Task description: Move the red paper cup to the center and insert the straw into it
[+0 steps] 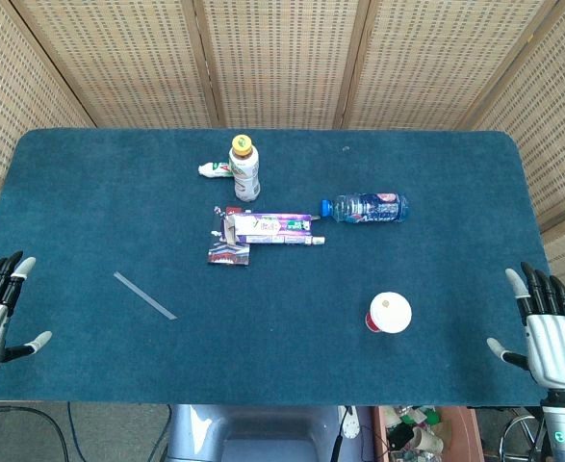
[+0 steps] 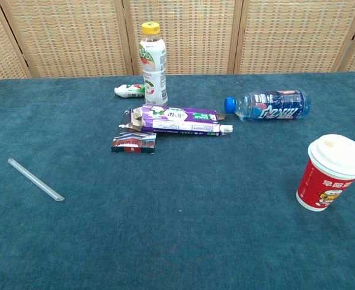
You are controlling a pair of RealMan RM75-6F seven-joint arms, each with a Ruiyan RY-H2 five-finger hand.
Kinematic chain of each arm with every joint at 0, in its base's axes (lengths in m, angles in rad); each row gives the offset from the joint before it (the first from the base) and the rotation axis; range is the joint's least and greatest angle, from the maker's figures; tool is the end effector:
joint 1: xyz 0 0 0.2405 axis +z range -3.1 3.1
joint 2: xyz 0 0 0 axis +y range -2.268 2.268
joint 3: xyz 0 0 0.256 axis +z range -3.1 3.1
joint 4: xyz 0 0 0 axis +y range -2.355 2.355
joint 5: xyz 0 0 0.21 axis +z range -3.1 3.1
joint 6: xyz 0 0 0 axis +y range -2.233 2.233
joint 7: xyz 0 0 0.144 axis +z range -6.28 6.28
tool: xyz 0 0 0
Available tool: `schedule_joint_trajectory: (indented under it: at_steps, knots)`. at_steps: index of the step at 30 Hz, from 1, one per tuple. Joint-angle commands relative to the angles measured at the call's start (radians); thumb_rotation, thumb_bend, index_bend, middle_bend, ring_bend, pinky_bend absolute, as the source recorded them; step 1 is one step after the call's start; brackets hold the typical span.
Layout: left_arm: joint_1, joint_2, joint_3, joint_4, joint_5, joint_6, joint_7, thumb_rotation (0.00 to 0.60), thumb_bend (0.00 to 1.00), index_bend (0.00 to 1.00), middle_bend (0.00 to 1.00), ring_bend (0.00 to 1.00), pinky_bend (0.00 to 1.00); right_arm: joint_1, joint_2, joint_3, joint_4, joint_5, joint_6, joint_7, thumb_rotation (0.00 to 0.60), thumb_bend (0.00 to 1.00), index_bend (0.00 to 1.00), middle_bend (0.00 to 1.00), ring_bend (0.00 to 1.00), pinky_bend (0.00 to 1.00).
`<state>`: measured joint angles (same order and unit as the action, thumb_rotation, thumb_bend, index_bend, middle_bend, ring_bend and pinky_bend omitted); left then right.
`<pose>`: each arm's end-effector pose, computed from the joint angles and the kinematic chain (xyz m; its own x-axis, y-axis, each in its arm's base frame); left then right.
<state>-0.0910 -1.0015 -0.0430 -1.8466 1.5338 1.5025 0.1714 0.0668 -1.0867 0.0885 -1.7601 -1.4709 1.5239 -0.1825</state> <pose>-0.2658 0.1775 0.1750 0.4473 -0.0099 0.8943 0.8924 -0.0611 -0.4471 -0.2856 -0.1811 0.1684 0.4520 0.0548 0.8904 -0.8920 0.0292 0.4510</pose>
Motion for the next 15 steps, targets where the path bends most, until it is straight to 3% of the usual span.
schedule_joint_trajectory:
  at_steps: [1,7,15]
  knots:
    - [-0.001,-0.005,0.007,0.014,0.016,0.005,-0.016,0.600,0.08,0.00,0.00,0.00,0.00,0.000,0.000,0.000,0.000,-0.002,0.001,0.001,0.600,0.00,0.00,0.00,0.00,0.00]
    - [0.002,-0.007,0.008,0.019,0.023,0.014,-0.019,0.600,0.08,0.00,0.00,0.00,0.00,0.008,-0.002,-0.007,-0.002,-0.026,-0.010,0.017,0.600,0.00,0.00,0.00,0.00,0.00]
    - [-0.013,-0.011,-0.011,0.027,-0.012,-0.006,-0.024,0.600,0.08,0.00,0.00,0.00,0.00,0.117,0.047,-0.017,-0.009,-0.147,-0.147,0.174,0.600,0.00,0.00,0.00,0.00,0.00]
